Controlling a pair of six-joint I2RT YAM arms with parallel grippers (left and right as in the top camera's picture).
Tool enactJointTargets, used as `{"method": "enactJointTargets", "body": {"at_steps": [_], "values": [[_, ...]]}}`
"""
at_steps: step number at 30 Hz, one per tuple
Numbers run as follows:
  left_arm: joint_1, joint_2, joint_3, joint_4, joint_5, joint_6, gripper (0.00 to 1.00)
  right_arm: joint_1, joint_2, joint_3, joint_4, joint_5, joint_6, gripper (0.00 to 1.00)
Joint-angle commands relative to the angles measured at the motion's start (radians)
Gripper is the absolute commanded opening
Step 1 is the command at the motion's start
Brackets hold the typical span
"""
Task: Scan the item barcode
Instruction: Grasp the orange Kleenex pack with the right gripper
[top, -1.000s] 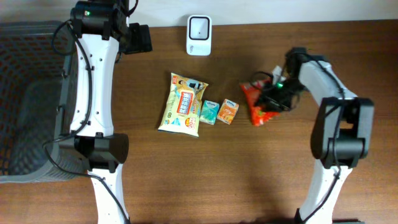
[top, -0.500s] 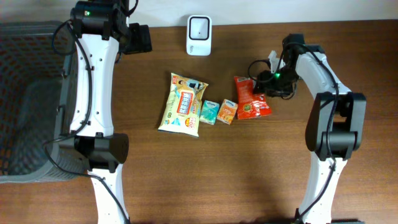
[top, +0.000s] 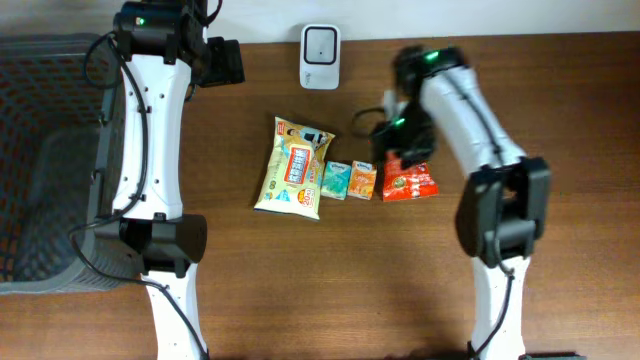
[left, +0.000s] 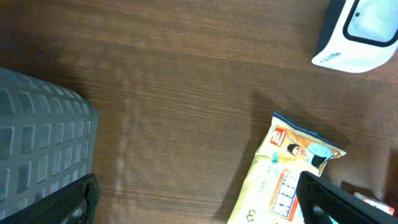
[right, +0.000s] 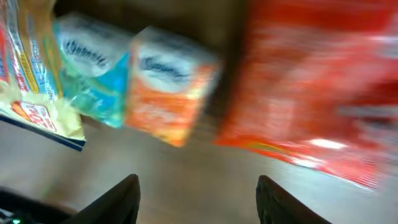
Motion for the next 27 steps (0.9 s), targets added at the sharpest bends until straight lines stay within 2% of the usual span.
{"method": "enactJointTargets", "body": {"at_steps": [1, 5, 9, 11, 12, 13, 16, 19, 20, 23, 27], "values": [[0.0, -0.002, -0.003, 0.002, -0.007, -0.01, 0.99, 0.094, -0.002, -0.123, 0.118, 0.01, 0.152, 0.45], [0.0, -0.002, -0.003, 0.002, -0.007, -0.01, 0.99, 0.109, -0.002, -0.21, 0.213, 0.125, 0.24, 0.44], [0.0, -0.002, -0.003, 0.002, -0.007, -0.01, 0.99, 0.109, -0.001, -0.211, 0.239, 0.422, 0.322, 0.41], [0.0, -0.002, -0.003, 0.002, -0.007, -0.01, 0.99, 0.109, -0.002, -0.177, 0.216, 0.419, 0.305, 0.42], [0.0, -0.002, -0.003, 0.002, -0.007, -0.01, 0.99, 0.109, -0.002, -0.153, 0.219, 0.386, 0.238, 0.43], [0.0, -0.002, -0.003, 0.002, -0.007, -0.01, 0.99, 0.109, -0.002, -0.147, 0.238, 0.314, 0.174, 0.43], [0.0, -0.002, -0.003, 0.002, -0.007, -0.01, 0.99, 0.106, -0.002, -0.132, 0.258, 0.194, 0.132, 0.43], [0.0, -0.002, -0.003, 0.002, -0.007, -0.01, 0.99, 0.131, -0.002, -0.087, 0.253, 0.267, 0.134, 0.43], [0.0, -0.002, -0.003, 0.002, -0.007, -0.01, 0.99, 0.16, -0.002, -0.079, 0.269, 0.346, 0.141, 0.47], [0.0, -0.002, -0.003, 0.002, -0.007, -0.01, 0.99, 0.217, -0.001, -0.104, 0.36, 0.45, 0.282, 0.47], [0.0, -0.002, -0.003, 0.002, -0.007, -0.01, 0.99, 0.247, 0.011, -0.206, 0.434, 0.607, 0.378, 0.42]]}}
